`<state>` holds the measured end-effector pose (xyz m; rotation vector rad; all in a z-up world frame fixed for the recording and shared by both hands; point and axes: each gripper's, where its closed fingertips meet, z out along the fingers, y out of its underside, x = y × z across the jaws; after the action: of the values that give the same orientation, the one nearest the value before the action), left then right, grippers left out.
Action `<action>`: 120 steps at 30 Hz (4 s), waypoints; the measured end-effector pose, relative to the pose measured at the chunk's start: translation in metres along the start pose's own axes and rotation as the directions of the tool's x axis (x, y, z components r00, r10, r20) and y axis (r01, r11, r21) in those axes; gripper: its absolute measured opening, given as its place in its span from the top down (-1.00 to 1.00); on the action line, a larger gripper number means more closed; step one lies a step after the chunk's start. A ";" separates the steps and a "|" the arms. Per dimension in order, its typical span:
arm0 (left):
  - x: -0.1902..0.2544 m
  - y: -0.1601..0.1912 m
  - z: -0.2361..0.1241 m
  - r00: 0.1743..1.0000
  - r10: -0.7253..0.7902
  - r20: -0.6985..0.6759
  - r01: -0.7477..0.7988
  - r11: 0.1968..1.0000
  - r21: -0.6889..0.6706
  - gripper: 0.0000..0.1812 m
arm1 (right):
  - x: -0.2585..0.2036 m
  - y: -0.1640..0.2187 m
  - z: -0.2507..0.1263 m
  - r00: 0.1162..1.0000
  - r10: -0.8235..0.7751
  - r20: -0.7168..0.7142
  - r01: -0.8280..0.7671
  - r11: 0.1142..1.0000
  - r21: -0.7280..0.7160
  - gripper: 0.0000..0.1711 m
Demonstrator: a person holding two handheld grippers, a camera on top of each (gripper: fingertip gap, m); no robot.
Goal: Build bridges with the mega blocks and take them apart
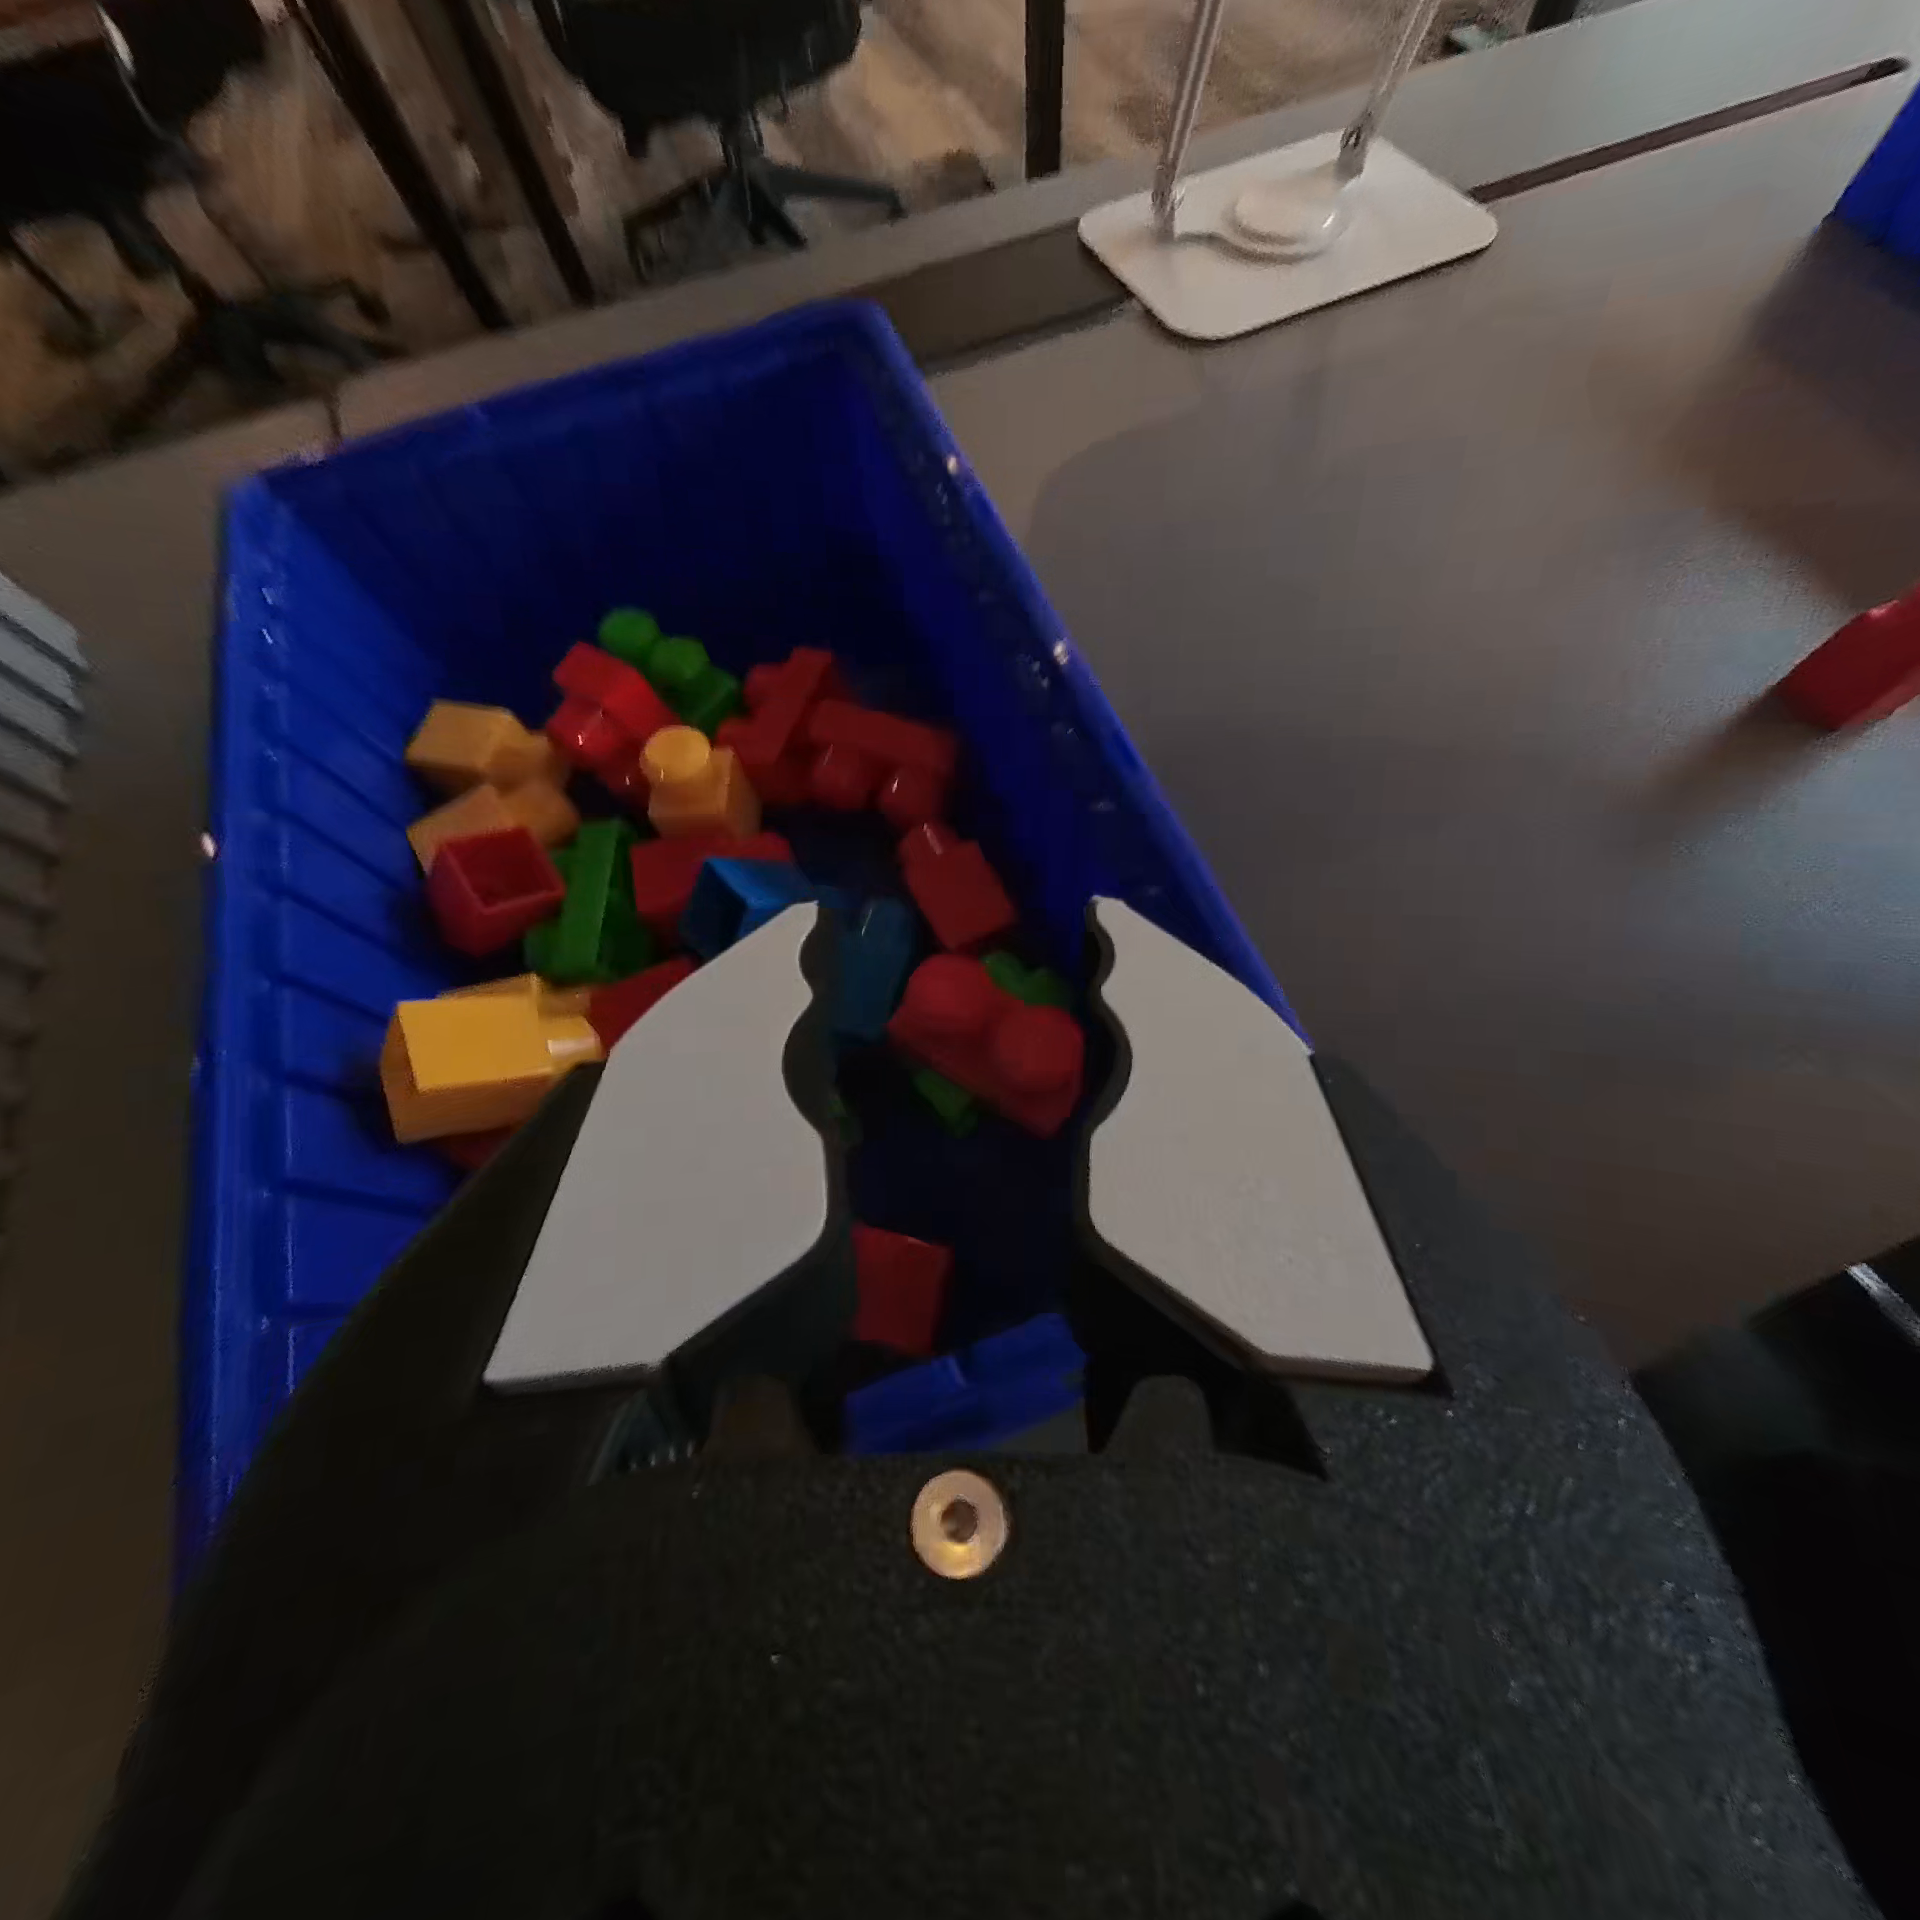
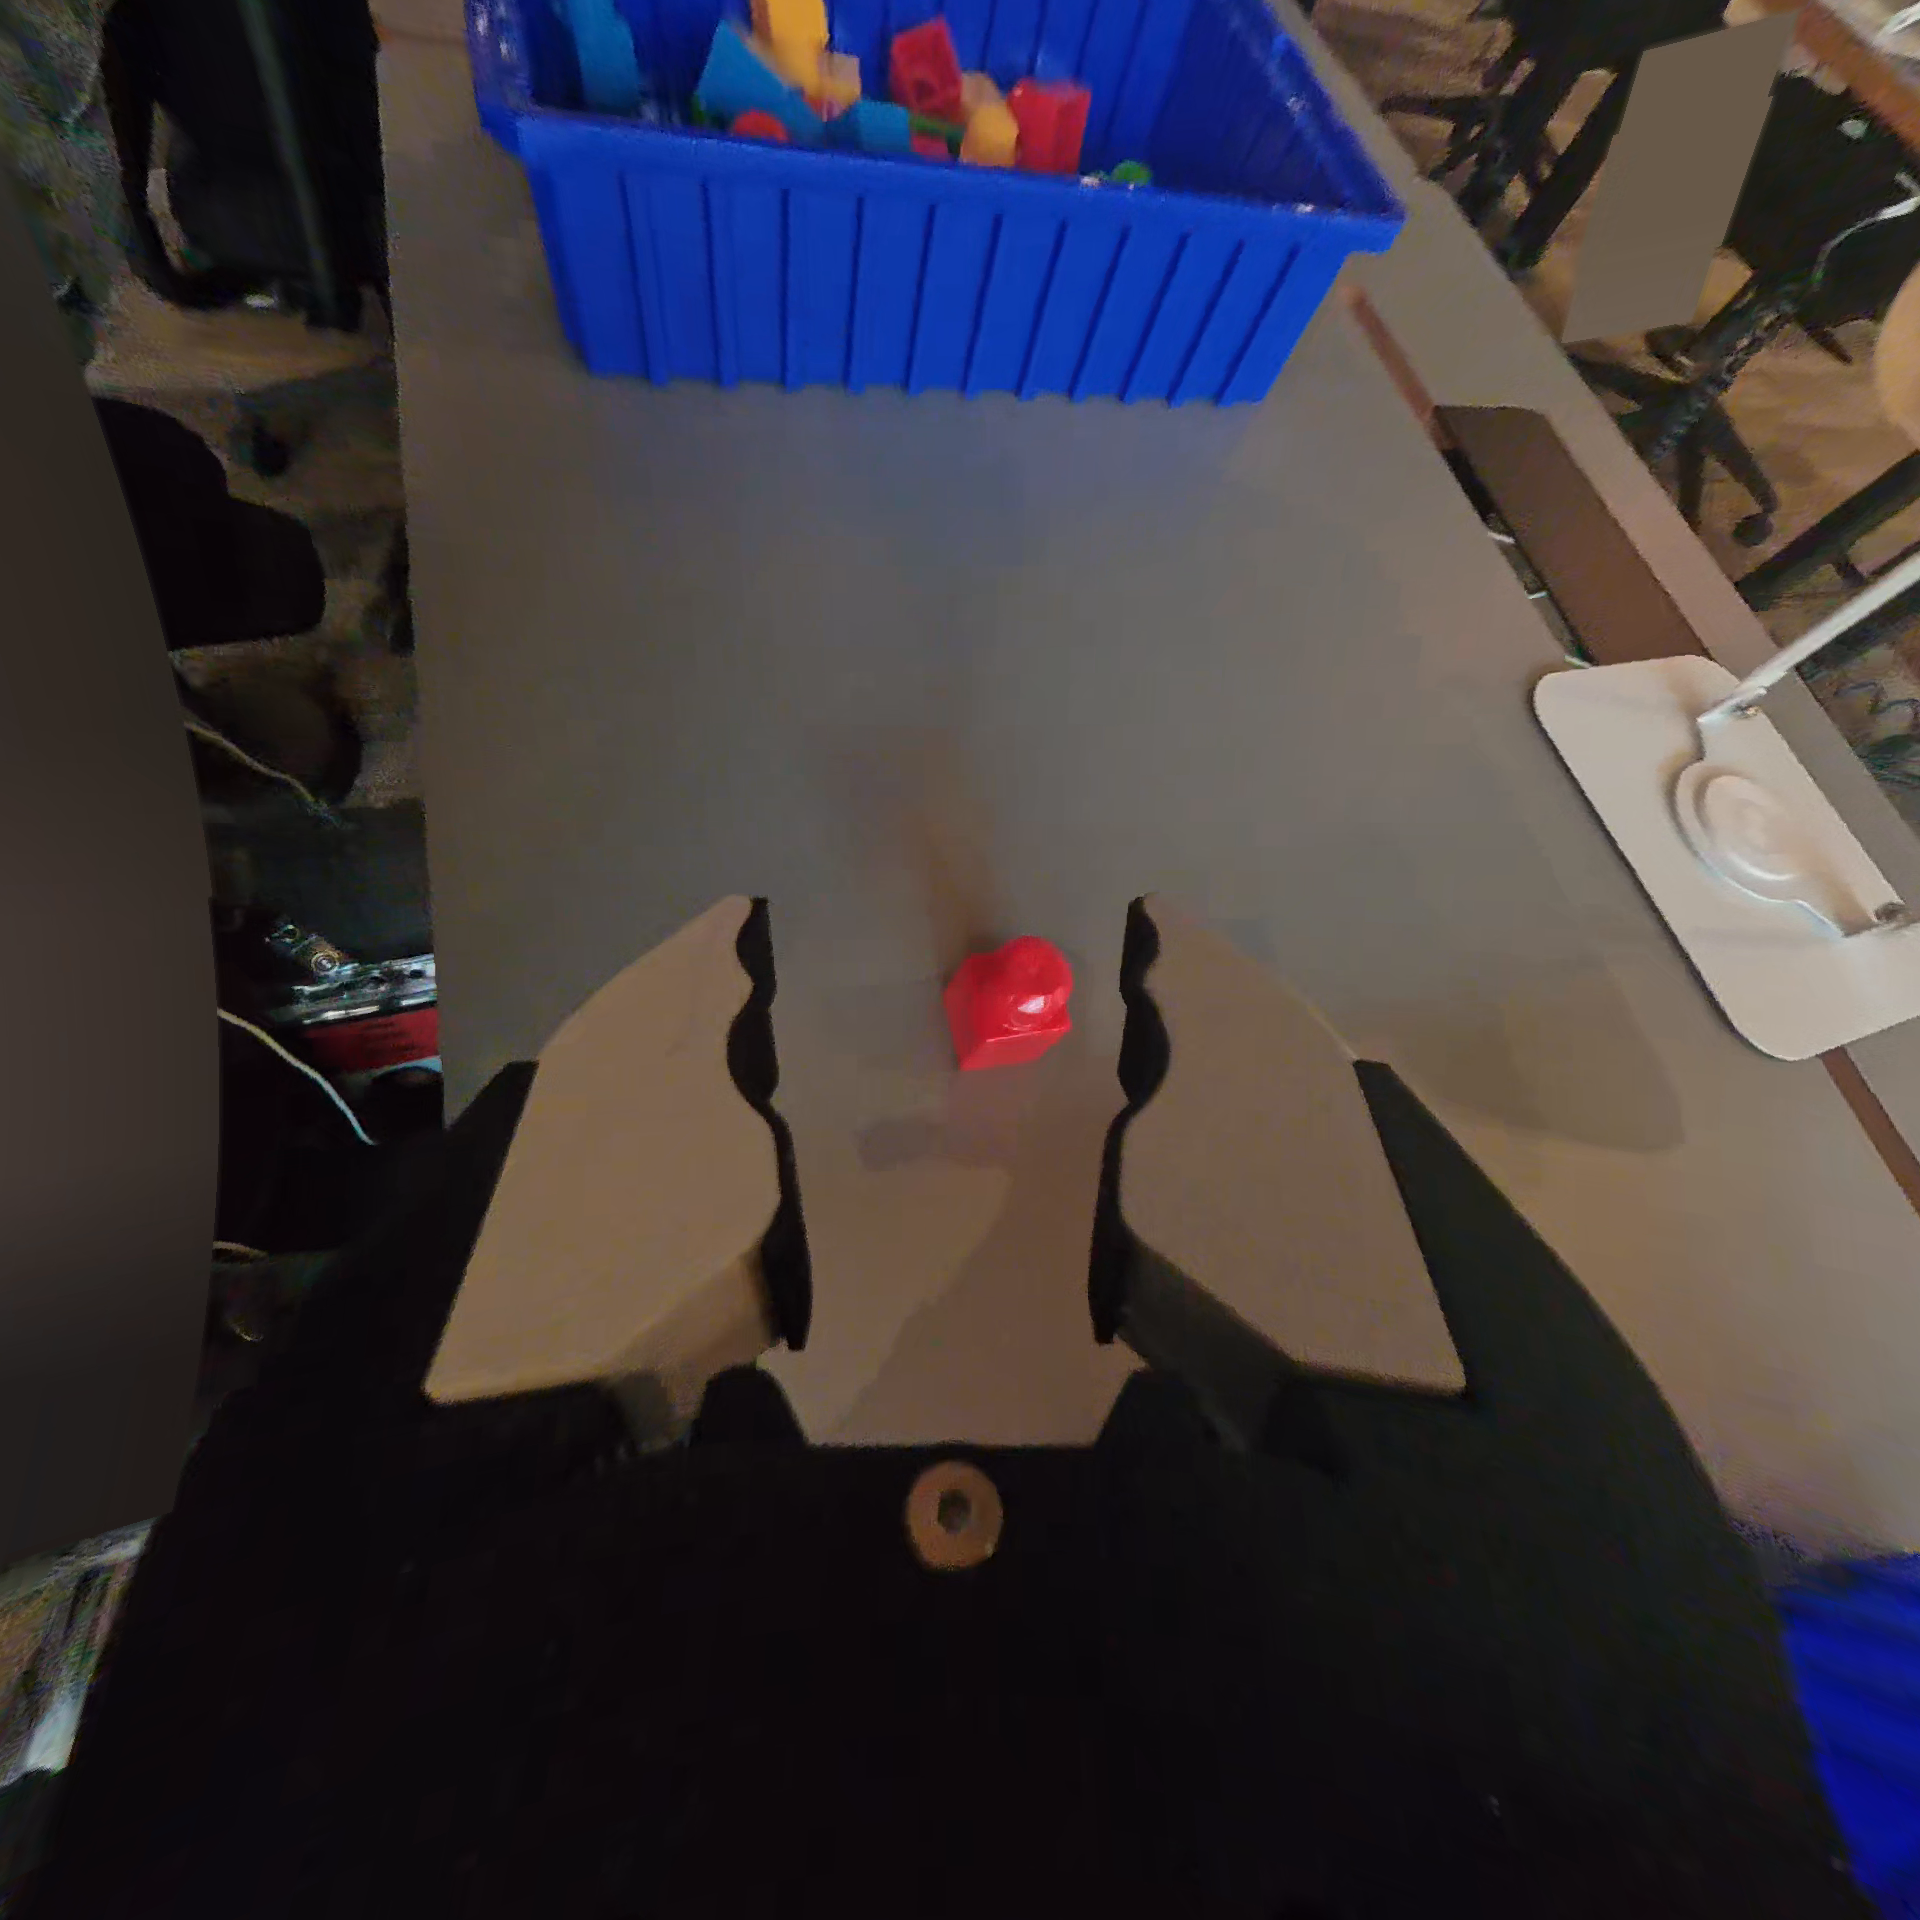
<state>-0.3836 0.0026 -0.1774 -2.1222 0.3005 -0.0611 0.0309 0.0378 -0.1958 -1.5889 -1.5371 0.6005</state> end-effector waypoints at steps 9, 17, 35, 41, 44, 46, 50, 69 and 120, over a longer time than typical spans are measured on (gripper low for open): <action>-0.056 0.023 0.037 0.961 0.247 -0.126 -0.270 0.936 -0.227 0.51 | 0.001 0.011 -0.019 0.998 0.048 -0.030 -0.046 0.997 0.064 0.26; -0.072 0.068 0.047 0.949 0.169 -0.266 -0.302 0.728 -0.615 0.35 | 0.007 0.006 -0.033 0.996 0.039 -0.079 -0.031 0.994 0.105 0.30; -0.074 0.099 0.061 0.951 0.079 -0.298 -0.275 0.654 -0.705 0.56 | 0.005 0.004 -0.028 0.998 0.032 -0.061 -0.024 0.991 0.129 0.33; -0.020 0.012 0.044 0.929 0.159 -0.333 -0.254 0.930 -0.265 0.56 | -0.006 -0.014 -0.007 1.000 0.005 0.030 -0.010 0.984 0.178 0.34; 0.035 -0.028 0.030 0.879 0.250 -0.406 -0.280 0.960 -0.014 0.56 | -0.013 -0.031 0.007 0.996 -0.040 0.083 0.024 0.981 0.191 0.34; 0.071 -0.042 0.024 0.841 0.313 -0.443 -0.303 0.948 0.095 0.56 | -0.018 -0.046 0.016 0.990 -0.074 0.116 0.049 0.977 0.205 0.34; 0.130 -0.052 0.024 0.779 0.395 -0.487 -0.330 0.919 0.217 0.57 | -0.028 -0.076 0.035 0.974 -0.137 0.180 0.099 0.973 0.207 0.33; 0.275 -0.072 0.040 0.592 0.502 -0.630 -0.251 0.858 0.447 0.58 | -0.045 -0.118 0.078 0.919 -0.166 0.357 0.164 0.986 0.037 0.30; 0.160 -0.071 -0.003 0.865 0.390 -0.315 -0.231 0.867 0.441 0.54 | 0.013 0.079 0.123 0.919 -0.059 0.391 0.304 0.739 -0.601 0.60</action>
<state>-0.2158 -0.0015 -0.1283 -1.6232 0.8105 -0.3339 -0.0210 0.0861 -0.3249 -1.8582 -2.3336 0.2301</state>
